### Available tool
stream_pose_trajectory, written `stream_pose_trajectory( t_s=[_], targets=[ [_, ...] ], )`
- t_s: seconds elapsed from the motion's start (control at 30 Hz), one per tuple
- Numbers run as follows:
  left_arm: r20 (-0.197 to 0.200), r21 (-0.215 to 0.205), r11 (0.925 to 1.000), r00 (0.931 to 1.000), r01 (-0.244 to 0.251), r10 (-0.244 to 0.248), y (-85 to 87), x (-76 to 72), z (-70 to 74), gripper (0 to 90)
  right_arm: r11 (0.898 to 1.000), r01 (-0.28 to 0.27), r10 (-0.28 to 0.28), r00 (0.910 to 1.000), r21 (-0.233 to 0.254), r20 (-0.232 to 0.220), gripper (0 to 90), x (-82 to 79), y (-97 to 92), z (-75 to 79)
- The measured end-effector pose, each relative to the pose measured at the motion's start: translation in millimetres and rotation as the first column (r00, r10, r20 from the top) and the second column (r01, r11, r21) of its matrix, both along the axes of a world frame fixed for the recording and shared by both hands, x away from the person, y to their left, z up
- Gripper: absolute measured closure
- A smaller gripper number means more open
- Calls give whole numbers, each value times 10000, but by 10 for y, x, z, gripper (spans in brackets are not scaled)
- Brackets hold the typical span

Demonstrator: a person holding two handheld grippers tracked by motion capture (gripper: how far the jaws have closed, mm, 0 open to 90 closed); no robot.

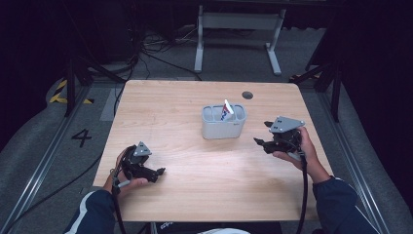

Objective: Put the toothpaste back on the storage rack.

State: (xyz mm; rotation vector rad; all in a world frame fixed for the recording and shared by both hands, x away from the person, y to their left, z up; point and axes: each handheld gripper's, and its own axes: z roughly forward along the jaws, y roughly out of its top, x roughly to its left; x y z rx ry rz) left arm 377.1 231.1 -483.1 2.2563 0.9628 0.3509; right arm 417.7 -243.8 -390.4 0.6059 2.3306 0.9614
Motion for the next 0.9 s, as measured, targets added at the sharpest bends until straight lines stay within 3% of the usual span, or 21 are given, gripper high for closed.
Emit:
stream_pose_trajectory(
  t_s=[0.43, 0.9],
  targets=[
    [2, -1, 10000, 10000, 2, -2, 0, 0, 0, 2, 9973, 678, -681, 9976, -282, -101, 274, -136, -278, -187],
    [-1, -8, 10000, 10000, -18, 18, -1, -1, 0, 2, 9932, 1158, -1161, 9919, -88, -522, 242, -255, -612, -372]
  ],
)
